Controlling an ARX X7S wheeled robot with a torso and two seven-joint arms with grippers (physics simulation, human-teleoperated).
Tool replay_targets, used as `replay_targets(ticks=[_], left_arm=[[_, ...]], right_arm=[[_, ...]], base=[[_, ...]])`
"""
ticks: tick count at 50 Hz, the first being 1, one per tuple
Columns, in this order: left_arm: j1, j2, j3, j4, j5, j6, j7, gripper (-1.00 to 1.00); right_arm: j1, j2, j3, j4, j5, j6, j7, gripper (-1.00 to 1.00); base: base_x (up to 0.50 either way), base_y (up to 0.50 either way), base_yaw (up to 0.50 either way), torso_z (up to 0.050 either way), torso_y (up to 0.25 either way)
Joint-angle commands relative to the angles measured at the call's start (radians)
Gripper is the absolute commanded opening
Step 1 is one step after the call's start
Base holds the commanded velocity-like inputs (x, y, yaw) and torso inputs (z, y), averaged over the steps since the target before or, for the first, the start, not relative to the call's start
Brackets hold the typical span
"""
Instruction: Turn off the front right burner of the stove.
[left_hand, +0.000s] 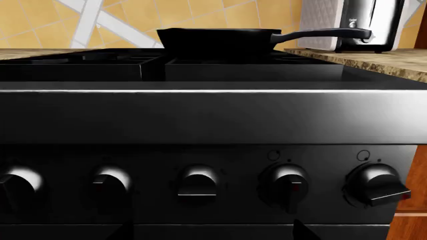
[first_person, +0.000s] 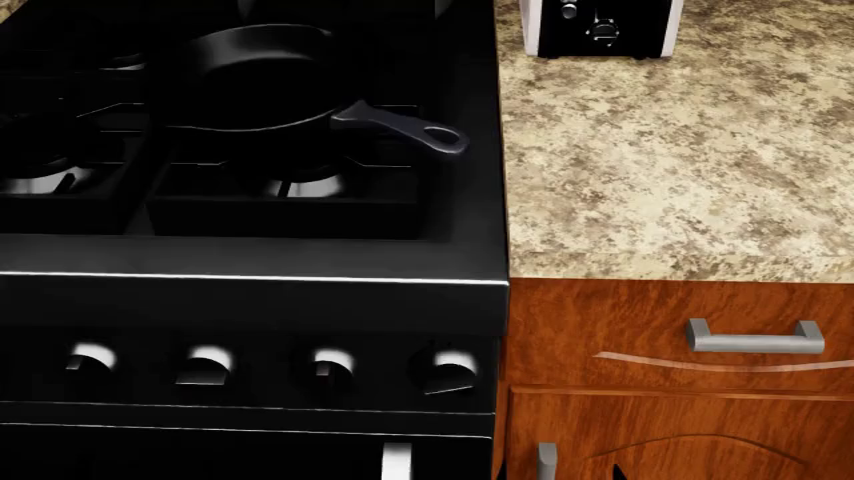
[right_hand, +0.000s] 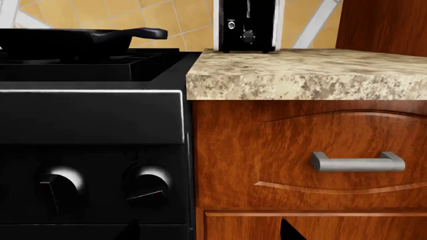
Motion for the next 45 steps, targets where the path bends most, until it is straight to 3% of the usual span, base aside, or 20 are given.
replay_targets(ticks=[1, 32, 45], left_arm=[[0.0, -0.016, 0.019, -0.001, -0.016, 0.001, -0.018, 1.0], [0.001, -0.077, 0.093, -0.001, -0.076, 0.0, -0.086, 1.0], [-0.004, -0.092, 0.115, 0.006, -0.08, -0.017, -0.106, 1.0]], right_arm=[[0.008, 0.013, -0.013, 0.007, 0.024, 0.027, 0.026, 1.0], [0.01, 0.074, -0.086, -0.004, 0.088, 0.068, 0.111, 1.0], [0.012, 0.09, -0.099, -0.023, 0.108, 0.089, 0.129, 1.0]], base=[[0.0, 0.0, 0.0, 0.0, 0.0], [0.0, 0.0, 0.0, 0.0, 0.0], [0.0, 0.0, 0.0, -0.047, 0.0]])
